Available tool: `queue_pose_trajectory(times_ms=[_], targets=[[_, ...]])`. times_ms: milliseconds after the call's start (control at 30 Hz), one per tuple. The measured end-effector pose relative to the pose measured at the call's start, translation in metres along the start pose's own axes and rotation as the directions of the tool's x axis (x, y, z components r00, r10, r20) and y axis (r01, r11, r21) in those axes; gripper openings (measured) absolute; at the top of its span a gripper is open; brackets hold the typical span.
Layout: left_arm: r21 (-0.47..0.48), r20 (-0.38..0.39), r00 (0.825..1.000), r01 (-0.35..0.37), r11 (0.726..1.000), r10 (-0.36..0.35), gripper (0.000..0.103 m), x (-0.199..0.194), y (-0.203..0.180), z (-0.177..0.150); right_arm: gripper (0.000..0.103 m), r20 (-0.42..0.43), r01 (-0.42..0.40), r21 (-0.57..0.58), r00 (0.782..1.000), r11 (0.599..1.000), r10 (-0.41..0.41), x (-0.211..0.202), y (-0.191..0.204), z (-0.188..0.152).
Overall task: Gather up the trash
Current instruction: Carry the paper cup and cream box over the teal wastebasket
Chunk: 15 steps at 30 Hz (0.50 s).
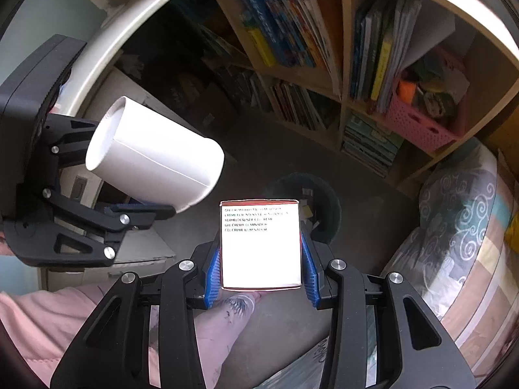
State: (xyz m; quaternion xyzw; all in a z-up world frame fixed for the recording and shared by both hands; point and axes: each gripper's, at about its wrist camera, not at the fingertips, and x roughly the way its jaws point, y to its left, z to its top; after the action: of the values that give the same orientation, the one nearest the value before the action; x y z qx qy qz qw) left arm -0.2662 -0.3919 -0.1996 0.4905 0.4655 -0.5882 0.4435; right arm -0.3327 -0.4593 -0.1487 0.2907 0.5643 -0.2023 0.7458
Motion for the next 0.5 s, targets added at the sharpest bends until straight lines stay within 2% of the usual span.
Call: queue_pose_trajectory(times_ms=[67, 133, 233, 300, 333, 500], targets=[[0.007, -0.008, 1.000, 0.001, 1.000, -0.001, 0.052, 0.006, -0.003, 0.006, 0.044, -0.005, 0.004, 0.011, 1.000, 1.000, -0.004, 0.004, -0.006, 0.001], [0.024, -0.011, 1.000, -0.014, 1.000, 0.014, 0.053, 0.011, -0.007, 0.013, 0.057, -0.007, 0.012, 0.026, 1.000, 1.000, -0.012, 0.006, -0.012, 0.001], [0.044, -0.029, 1.000, -0.010, 0.999, 0.012, 0.054, 0.018, -0.010, 0.021, 0.057, -0.008, 0.014, 0.052, 1.000, 0.999, -0.014, 0.006, -0.021, 0.001], [0.064, -0.031, 0.999, -0.024, 0.998, 0.026, 0.064, 0.019, -0.013, 0.025, 0.059, -0.009, 0.019, 0.059, 1.000, 0.998, -0.018, 0.005, -0.025, 0.000], [0.073, -0.029, 0.999, -0.026, 0.997, 0.029, 0.065, 0.019, -0.015, 0.025, 0.059, -0.011, 0.019, 0.064, 1.000, 0.998, -0.018, 0.005, -0.027, -0.001], [0.085, -0.033, 0.999, -0.029, 0.996, 0.032, 0.066, 0.020, -0.015, 0.025, 0.061, -0.017, 0.017, 0.075, 1.000, 0.997, -0.016, 0.002, -0.034, -0.004]])
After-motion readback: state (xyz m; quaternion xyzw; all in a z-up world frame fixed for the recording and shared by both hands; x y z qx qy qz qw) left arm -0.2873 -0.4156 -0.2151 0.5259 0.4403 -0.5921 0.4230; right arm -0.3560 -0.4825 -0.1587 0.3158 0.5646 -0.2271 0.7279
